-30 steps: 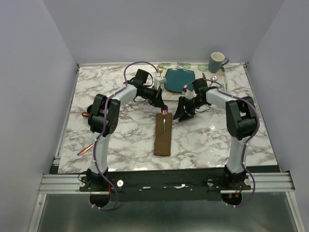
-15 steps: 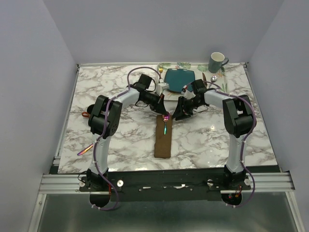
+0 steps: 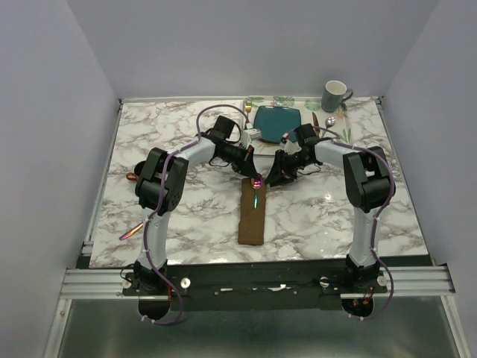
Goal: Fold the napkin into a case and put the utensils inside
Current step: Insert the spoon into the folded napkin.
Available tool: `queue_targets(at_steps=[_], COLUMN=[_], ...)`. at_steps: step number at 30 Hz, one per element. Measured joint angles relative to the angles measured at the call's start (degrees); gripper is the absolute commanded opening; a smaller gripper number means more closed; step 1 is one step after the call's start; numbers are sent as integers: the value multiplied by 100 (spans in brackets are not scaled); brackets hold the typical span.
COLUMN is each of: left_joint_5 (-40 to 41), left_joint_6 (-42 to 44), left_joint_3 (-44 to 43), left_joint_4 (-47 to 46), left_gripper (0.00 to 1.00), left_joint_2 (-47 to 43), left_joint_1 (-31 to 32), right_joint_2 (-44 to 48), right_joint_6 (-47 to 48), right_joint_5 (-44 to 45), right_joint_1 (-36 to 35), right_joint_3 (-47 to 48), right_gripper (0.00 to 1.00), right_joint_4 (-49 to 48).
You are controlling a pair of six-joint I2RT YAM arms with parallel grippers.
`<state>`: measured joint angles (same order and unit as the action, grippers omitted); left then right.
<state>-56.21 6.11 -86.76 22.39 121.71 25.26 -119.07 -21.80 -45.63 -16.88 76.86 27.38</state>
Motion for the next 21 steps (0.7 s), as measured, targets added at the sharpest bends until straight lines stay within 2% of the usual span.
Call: queue_targets(at_steps=[6,12,15,21], left_joint_5=[0,0,0,0], left_joint_6=[-24,-57,-94,-170], left_joint_3=[42,186,223,282], left_joint_4=[-15,-22,-22,-48], left_gripper=[0,0,0,0], left_joint_2=[-4,-11,-11,-11], left_joint_1=[2,13,37,61], right_joint_2=[-2,-17,-22,-24], right_joint_6=[-74,-181,-234,-291], right_joint_5=[-15,-33,-35,-37], right_joint_1=[-55,-74,-74,-76], right_joint_3=[-20,-33,-42,-44], right_gripper=[42,33,23,23], right_joint_4=[-79,-149,-201,-243])
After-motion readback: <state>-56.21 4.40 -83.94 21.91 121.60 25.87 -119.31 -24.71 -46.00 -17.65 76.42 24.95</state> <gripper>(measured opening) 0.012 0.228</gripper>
